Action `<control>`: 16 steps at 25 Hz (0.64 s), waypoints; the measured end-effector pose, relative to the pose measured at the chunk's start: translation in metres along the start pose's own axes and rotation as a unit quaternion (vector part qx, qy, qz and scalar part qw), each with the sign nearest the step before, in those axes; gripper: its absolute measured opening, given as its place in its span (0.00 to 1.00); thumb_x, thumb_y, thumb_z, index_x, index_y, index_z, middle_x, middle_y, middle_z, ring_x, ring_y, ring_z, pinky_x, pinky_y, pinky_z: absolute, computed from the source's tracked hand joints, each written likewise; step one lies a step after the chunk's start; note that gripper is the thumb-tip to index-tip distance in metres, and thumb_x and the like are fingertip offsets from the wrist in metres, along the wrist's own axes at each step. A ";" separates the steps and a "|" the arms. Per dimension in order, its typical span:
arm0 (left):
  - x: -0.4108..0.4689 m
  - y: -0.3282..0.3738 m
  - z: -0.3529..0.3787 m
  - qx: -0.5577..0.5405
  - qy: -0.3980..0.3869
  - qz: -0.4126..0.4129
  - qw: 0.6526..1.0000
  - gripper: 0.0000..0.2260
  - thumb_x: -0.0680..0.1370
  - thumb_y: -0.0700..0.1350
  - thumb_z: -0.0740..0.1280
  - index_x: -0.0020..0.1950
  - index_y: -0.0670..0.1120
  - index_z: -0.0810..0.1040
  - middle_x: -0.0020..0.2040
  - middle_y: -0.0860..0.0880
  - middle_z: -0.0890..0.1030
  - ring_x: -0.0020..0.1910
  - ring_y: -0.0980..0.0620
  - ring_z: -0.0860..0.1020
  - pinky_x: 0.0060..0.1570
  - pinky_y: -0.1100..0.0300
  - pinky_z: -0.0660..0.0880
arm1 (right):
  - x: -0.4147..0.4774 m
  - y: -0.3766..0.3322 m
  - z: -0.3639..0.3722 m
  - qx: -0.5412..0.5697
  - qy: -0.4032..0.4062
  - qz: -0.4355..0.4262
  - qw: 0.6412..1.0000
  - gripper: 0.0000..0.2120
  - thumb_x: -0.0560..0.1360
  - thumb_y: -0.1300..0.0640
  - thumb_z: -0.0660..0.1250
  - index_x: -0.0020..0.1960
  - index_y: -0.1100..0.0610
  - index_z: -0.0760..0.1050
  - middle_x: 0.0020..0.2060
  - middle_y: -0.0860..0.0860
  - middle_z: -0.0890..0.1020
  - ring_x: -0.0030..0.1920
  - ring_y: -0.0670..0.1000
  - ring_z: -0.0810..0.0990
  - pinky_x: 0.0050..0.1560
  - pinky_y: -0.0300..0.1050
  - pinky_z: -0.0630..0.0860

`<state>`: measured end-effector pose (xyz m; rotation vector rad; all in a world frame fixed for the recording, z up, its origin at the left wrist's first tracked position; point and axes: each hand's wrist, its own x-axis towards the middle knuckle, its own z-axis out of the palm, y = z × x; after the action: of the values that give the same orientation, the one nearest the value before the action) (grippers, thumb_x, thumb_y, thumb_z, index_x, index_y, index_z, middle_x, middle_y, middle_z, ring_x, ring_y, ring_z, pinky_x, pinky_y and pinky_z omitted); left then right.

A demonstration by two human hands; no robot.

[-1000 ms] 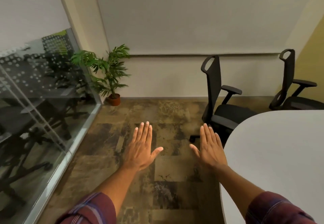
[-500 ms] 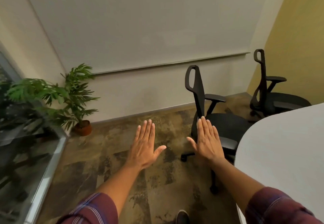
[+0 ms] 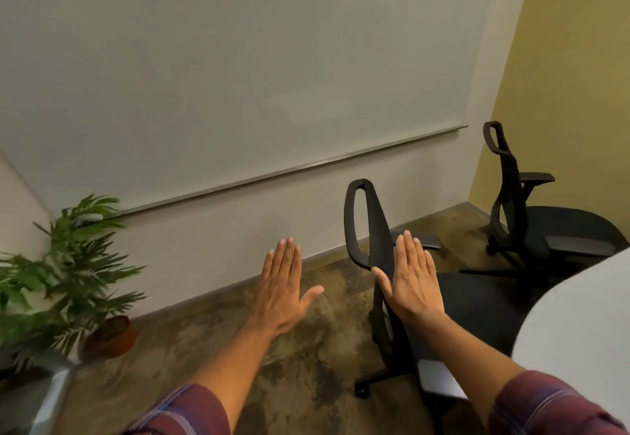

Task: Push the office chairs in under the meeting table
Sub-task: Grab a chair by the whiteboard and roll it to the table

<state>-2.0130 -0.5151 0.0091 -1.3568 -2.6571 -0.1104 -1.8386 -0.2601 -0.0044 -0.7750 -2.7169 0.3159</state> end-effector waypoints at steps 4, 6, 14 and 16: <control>0.095 -0.009 0.006 -0.006 0.005 0.025 1.000 0.46 0.79 0.75 0.33 0.84 0.43 0.29 0.84 0.41 0.28 0.85 0.44 0.28 0.85 0.44 0.34 | 0.061 0.001 0.007 0.010 0.021 0.031 0.999 0.48 0.81 0.24 0.36 0.87 0.58 0.36 0.87 0.56 0.38 0.86 0.55 0.35 0.86 0.57 0.39; 0.141 -0.016 0.008 -0.024 0.012 0.059 0.998 0.47 0.79 0.76 0.32 0.85 0.43 0.32 0.85 0.41 0.30 0.85 0.44 0.29 0.85 0.45 0.34 | 0.089 0.000 0.007 0.021 0.013 0.046 0.999 0.48 0.81 0.24 0.36 0.87 0.57 0.35 0.87 0.56 0.38 0.86 0.55 0.36 0.86 0.58 0.39; 0.315 -0.026 0.029 -0.018 0.014 0.224 0.974 0.44 0.82 0.74 0.37 0.86 0.43 0.34 0.86 0.42 0.31 0.85 0.46 0.29 0.85 0.45 0.33 | 0.158 -0.009 0.024 -0.003 0.016 0.117 0.993 0.51 0.79 0.20 0.34 0.87 0.57 0.35 0.87 0.56 0.38 0.86 0.55 0.37 0.86 0.57 0.38; 0.349 -0.028 0.035 -0.022 -0.004 0.279 0.960 0.44 0.82 0.75 0.35 0.87 0.44 0.34 0.86 0.44 0.31 0.85 0.48 0.29 0.84 0.47 0.32 | 0.165 -0.024 0.030 0.015 -0.009 0.168 0.986 0.53 0.77 0.19 0.34 0.87 0.57 0.34 0.87 0.56 0.38 0.86 0.55 0.38 0.85 0.55 0.38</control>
<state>-2.2409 -0.2484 0.0351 -2.0578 -2.1788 -0.0924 -1.9940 -0.1948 0.0108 -1.2271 -2.5832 0.4366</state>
